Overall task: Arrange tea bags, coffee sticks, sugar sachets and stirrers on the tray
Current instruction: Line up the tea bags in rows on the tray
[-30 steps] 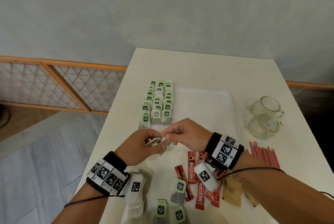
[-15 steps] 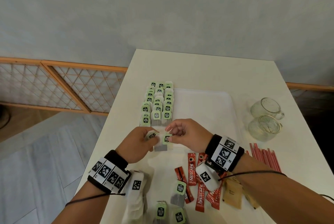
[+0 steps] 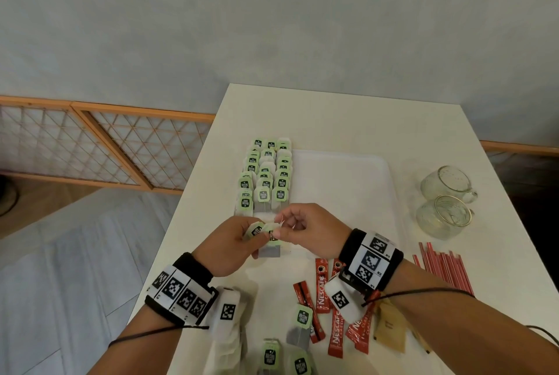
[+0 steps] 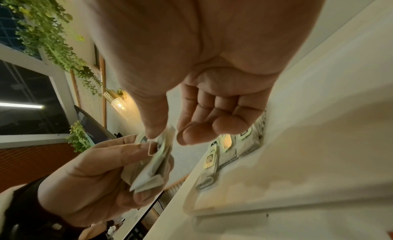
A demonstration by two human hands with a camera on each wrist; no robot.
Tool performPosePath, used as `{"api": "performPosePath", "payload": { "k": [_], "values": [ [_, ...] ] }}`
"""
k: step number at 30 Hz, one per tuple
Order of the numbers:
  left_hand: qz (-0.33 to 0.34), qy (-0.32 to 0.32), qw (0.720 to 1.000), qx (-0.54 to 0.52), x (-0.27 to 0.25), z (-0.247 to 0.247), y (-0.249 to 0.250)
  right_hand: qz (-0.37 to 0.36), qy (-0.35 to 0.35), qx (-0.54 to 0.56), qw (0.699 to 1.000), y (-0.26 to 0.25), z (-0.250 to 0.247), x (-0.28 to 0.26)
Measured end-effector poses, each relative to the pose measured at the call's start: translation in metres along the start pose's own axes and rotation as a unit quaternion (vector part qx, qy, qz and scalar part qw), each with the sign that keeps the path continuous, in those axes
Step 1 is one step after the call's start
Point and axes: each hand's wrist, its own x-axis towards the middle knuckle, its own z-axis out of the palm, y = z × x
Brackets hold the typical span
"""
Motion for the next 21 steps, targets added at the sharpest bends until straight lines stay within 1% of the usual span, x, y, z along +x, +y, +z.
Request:
{"api": "performPosePath", "payload": {
  "k": [2, 4, 6, 8, 10, 12, 16, 18, 21],
  "values": [
    [0.001, 0.008, 1.0, -0.003, 0.0, -0.001, -0.001, 0.017, -0.038, -0.007, 0.999, 0.002, 0.001, -0.001],
    [0.0, 0.01, 1.0, -0.008, 0.0, -0.002, -0.002, 0.031, -0.076, -0.045, 0.996, 0.003, 0.003, -0.003],
    [-0.005, 0.006, 1.0, -0.009, 0.001, -0.002, -0.005, 0.039, -0.089, -0.064, 0.993, 0.005, 0.005, -0.003],
    [-0.018, 0.007, 1.0, -0.011, 0.001, -0.003, -0.009, 0.044, -0.091, -0.062, 0.993, 0.007, 0.005, 0.0],
    [-0.04, 0.016, 0.999, -0.017, 0.002, -0.004, -0.014, 0.049, -0.079, -0.059, 0.994, 0.006, 0.004, 0.005],
    [-0.062, 0.035, 0.997, -0.032, 0.003, -0.006, -0.019, 0.053, -0.052, -0.064, 0.995, 0.007, 0.002, 0.013],
    [-0.115, 0.091, 0.984, -0.104, 0.007, -0.007, -0.029, 0.084, 0.015, -0.095, 0.992, 0.008, 0.0, 0.034],
    [-0.129, 0.096, 0.979, -0.125, 0.008, -0.008, -0.035, 0.103, 0.025, -0.116, 0.988, 0.007, 0.002, 0.044],
    [-0.139, 0.091, 0.976, -0.138, 0.008, -0.009, -0.042, 0.132, 0.013, -0.141, 0.981, 0.005, 0.008, 0.056]
  ]
}}
